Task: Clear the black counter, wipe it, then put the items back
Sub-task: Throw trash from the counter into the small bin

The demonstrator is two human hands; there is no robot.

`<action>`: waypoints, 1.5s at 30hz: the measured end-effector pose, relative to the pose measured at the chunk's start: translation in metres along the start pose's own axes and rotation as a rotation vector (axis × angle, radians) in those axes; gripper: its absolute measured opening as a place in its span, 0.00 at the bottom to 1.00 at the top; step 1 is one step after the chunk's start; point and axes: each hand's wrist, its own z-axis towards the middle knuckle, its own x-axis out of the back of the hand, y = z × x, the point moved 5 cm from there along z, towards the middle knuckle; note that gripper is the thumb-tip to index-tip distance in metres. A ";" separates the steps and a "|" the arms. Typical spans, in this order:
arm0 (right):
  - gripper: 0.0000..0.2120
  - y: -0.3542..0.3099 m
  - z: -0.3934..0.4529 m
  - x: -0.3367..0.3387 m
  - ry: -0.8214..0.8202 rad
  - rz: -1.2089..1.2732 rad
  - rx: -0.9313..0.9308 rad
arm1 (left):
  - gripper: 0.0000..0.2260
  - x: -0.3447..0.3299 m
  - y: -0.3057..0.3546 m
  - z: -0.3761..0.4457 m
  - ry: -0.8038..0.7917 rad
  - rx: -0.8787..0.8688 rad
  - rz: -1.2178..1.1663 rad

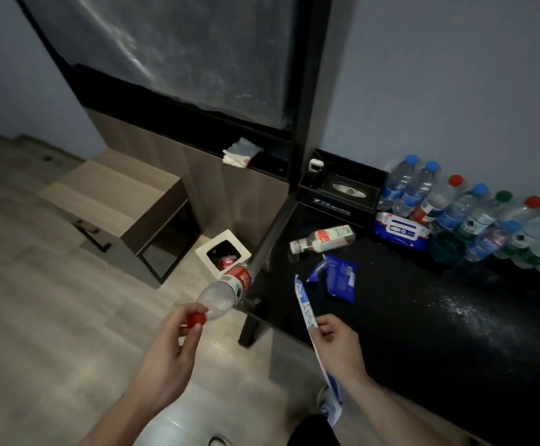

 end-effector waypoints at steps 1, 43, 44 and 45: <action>0.03 -0.011 -0.008 -0.015 -0.018 0.049 -0.010 | 0.10 0.014 -0.014 -0.004 0.005 0.021 0.010; 0.09 -0.170 0.246 -0.335 -0.035 0.263 -0.714 | 0.10 0.135 -0.175 0.421 -0.542 0.006 0.426; 0.07 -0.185 0.249 -0.335 -0.018 0.273 -0.738 | 0.10 0.133 -0.182 0.437 -0.568 -0.007 0.440; 0.06 -0.181 0.256 -0.342 0.012 0.284 -0.787 | 0.10 0.130 -0.190 0.452 -0.592 -0.013 0.453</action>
